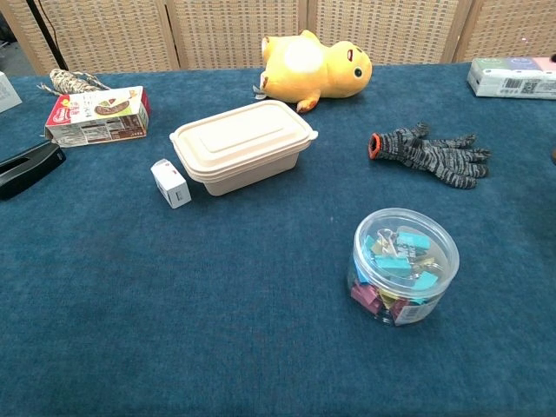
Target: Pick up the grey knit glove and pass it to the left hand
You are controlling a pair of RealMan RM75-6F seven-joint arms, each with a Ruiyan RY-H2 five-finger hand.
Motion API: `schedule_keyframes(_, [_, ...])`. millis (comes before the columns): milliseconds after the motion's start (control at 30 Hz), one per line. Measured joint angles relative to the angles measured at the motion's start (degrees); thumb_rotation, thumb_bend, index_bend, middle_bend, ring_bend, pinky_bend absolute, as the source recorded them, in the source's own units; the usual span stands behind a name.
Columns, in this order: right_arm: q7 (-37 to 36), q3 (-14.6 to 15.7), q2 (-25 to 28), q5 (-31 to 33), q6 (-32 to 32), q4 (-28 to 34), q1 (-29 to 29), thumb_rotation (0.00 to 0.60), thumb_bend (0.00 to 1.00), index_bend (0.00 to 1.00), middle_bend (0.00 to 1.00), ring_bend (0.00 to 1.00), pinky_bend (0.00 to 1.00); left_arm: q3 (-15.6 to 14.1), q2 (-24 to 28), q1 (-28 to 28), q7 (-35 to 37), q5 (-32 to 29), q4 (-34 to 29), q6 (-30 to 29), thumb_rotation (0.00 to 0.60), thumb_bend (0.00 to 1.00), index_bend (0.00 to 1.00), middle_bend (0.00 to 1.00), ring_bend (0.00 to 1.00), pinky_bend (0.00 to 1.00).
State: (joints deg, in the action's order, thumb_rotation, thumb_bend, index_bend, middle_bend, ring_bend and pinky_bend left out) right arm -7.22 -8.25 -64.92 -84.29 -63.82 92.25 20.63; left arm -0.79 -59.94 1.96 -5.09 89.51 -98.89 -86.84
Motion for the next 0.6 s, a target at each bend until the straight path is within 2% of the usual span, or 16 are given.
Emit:
schedule_keyframes(167, [1.6, -1.9, -4.3, 5.1, 7.6, -1.5, 6.0, 0.6, 0.0, 0.0, 0.0, 0.0, 0.0, 0.3, 0.3, 0.1, 1.0, -0.7, 0.2, 0.2, 0.6, 0.06, 0.0, 0.0, 0.0, 0.0])
schedule_keyframes(300, [3.6, -3.5, -9.0, 10.4, 13.1, -6.6, 10.8, 0.6, 0.0, 0.0, 0.0, 0.0, 0.0, 0.6, 0.6, 0.2, 1.7, -1.1, 0.2, 0.4, 0.6, 0.06, 0.0, 0.0, 0.0, 0.0])
schedule_keyframes(600, [7.4, -5.3, -14.9, 21.0, 19.8, -12.8, 16.0, 0.6, 0.0, 0.0, 0.0, 0.0, 0.0, 0.8, 1.0, 0.3, 2.6, -1.6, 0.1, 0.6, 0.6, 0.06, 0.0, 0.0, 0.0, 0.0])
